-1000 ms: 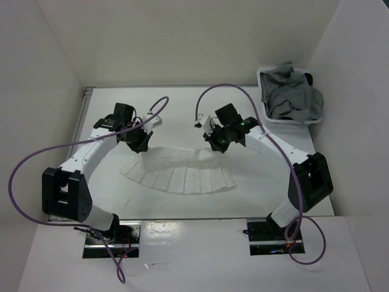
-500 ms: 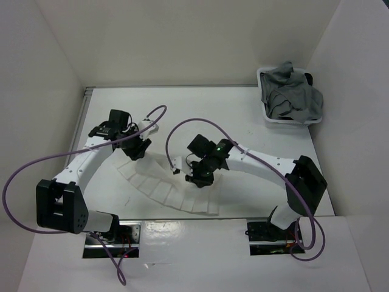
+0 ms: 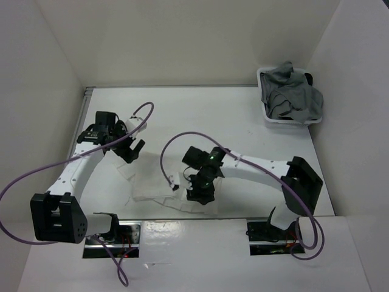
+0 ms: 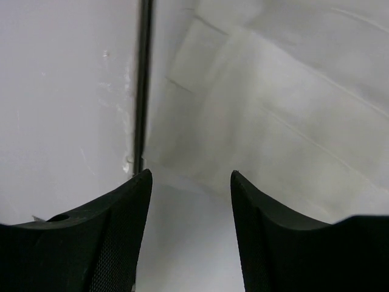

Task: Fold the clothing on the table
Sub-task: Fold the skirt

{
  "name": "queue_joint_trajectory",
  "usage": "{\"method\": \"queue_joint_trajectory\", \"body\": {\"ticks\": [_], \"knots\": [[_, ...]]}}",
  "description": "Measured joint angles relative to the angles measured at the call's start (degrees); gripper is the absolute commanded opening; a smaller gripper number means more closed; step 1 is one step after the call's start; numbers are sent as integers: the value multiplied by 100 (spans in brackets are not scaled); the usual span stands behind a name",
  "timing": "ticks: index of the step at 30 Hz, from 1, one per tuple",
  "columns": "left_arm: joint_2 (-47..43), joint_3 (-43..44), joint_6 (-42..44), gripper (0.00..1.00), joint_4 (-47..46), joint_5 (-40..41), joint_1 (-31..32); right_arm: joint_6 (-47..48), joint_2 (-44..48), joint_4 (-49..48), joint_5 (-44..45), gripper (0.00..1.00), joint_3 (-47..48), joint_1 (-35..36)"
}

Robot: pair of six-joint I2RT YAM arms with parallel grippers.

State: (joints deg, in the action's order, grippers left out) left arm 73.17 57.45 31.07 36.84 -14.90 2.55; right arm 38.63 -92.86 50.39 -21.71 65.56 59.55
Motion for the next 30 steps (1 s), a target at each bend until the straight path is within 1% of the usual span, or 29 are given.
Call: {"method": "queue_joint_trajectory", "body": {"ticks": [1,2,5,6,8,11,15,25,30], "knots": [[-28,9,0,99,7,-17,-24,-7,153,-13,-13,60,0,-175],[-33,22,-2,99,17,-35,-28,-20,328,-33,-37,64,0,-437],[57,59,-26,99,61,-31,20,-131,804,-164,-149,68,48,-1447],[125,68,-46,99,57,-26,52,-190,883,-238,-122,68,81,-1709],[315,72,-114,99,44,-4,107,-372,933,-404,17,70,127,-1989],[680,72,-133,99,37,68,146,-601,745,-516,83,70,129,-1950],[1071,70,-129,99,4,219,146,-811,256,-566,197,71,129,-1912],[1224,-46,-136,99,-369,586,146,-1054,72,-629,413,71,129,-1904],[1515,-79,-319,99,-546,721,146,-1139,-234,-619,570,71,131,-1904]]}}
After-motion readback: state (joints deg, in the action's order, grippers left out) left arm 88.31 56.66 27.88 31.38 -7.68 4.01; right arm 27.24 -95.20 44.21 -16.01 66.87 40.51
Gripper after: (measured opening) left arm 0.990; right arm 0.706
